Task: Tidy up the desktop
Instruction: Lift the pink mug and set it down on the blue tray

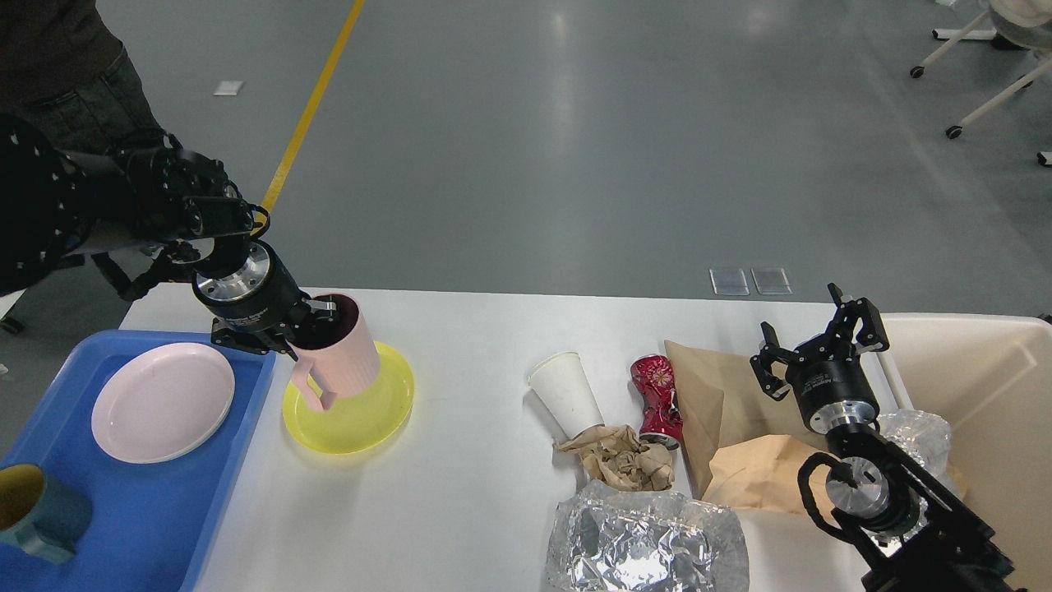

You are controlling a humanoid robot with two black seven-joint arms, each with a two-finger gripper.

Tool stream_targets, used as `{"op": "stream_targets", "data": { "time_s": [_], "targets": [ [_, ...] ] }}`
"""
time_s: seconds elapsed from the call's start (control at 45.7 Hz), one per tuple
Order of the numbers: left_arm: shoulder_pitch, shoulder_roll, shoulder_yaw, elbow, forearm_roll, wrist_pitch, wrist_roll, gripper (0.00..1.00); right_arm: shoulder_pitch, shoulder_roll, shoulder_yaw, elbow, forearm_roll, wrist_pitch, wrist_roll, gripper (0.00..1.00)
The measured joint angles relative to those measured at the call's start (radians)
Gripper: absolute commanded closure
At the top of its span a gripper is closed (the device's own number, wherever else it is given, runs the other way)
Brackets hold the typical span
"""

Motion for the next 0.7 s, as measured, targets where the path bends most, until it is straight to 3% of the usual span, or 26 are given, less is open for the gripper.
{"op": "stream_targets", "data": {
  "time_s": [0.153, 0.328, 0.503, 0.7],
  "targets": [
    [-0.266, -0.061, 0.014, -0.270, 0.012, 0.071, -0.011, 1.00, 0.000, 0.000, 0.000, 0.000, 0.000, 0.000, -0.001, 0.00],
    [-0.483, -0.092, 0.006, -0.474, 0.014, 0.077, -0.043, 1.00, -0.001, 0.000, 0.000, 0.000, 0.000, 0.000, -0.001, 0.00],
    [-0.537, -0.083, 0.008, -0.538, 0.031, 0.074, -0.054, 1.00, -0.001, 0.000, -0.001, 0.000, 0.000, 0.000, -0.001, 0.00],
    [-0.494, 0.002, 0.020, -0.530, 0.090, 0.095, -0.055, 1.00, -0.001, 0.000, -0.001, 0.000, 0.000, 0.000, -0.001, 0.00]
  ]
}}
